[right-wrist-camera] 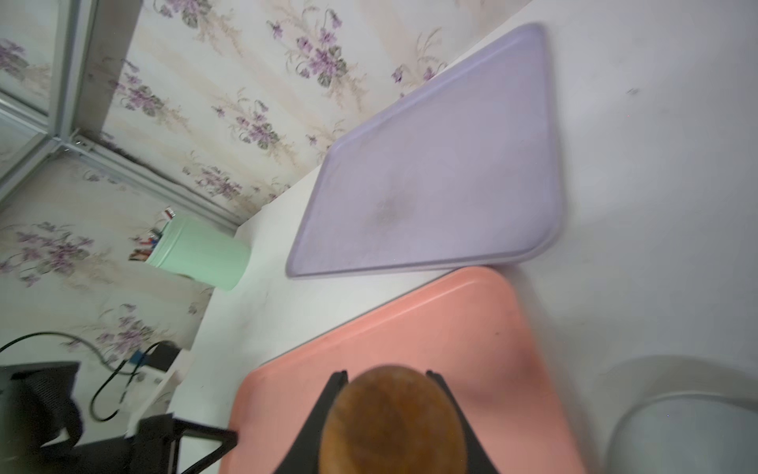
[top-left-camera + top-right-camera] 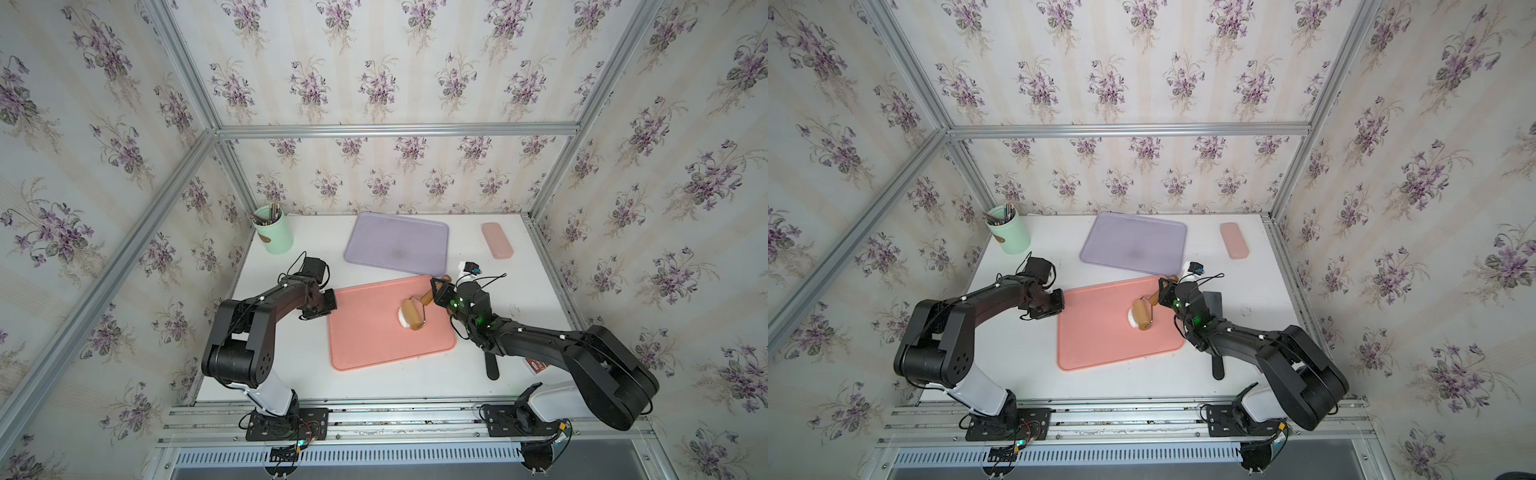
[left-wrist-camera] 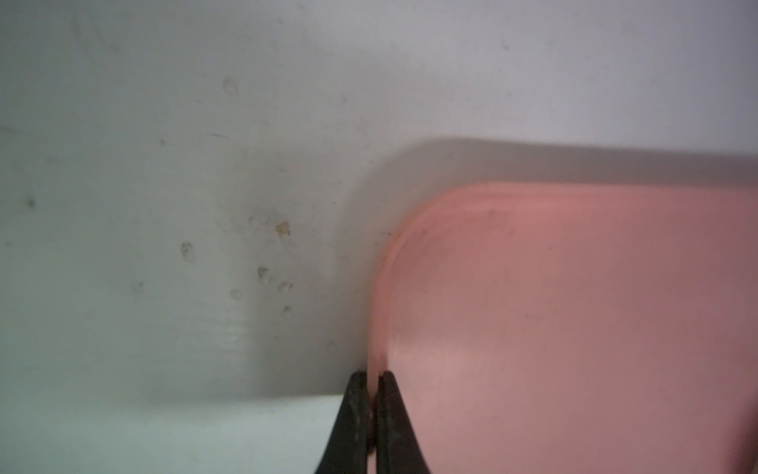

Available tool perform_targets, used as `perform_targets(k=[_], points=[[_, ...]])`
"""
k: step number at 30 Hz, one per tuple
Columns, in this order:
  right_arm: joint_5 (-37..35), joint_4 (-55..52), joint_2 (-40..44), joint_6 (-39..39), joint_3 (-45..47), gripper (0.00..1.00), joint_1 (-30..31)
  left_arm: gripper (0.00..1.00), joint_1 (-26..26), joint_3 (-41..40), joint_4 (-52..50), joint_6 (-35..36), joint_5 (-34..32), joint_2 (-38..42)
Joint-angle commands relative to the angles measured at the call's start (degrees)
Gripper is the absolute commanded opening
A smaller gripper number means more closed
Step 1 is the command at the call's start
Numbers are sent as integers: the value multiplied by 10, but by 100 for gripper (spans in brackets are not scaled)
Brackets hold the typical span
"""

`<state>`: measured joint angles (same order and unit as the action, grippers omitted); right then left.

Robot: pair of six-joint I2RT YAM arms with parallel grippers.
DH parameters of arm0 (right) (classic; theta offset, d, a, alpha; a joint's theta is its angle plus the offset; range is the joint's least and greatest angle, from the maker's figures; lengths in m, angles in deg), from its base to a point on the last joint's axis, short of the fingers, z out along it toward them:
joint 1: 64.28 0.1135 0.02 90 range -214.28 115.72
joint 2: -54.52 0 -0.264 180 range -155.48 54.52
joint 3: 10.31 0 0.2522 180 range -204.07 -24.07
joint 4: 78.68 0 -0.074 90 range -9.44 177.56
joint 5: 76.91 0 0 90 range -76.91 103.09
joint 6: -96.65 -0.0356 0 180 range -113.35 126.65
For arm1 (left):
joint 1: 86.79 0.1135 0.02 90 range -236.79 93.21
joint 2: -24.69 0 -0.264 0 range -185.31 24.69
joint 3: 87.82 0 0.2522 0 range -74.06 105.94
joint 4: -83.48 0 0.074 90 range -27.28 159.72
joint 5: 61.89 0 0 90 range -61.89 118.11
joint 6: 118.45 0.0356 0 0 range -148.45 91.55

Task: Roll out the dumpling wrappers from the dough
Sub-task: Flatten out the dough on the work surface.

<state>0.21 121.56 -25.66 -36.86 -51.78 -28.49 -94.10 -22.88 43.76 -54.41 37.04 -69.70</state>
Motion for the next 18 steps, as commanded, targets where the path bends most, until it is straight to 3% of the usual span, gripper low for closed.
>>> perform_targets(k=[1, 6, 11, 18], points=[[-23, -96, 1, 85, 11, 0, 15, 0, 0, 2, -20, 8, -33, 1], [-34, -30, -34, 57, 13, 0, 91, 0, -21, 20, -24, 16, -34, -11], [-76, -71, 13, 62, -3, 0, 85, 0, -26, 40, -41, 18, -44, -26], [-19, -102, 86, 77, -22, 0, 33, 0, -26, 43, -45, 24, -56, -25]])
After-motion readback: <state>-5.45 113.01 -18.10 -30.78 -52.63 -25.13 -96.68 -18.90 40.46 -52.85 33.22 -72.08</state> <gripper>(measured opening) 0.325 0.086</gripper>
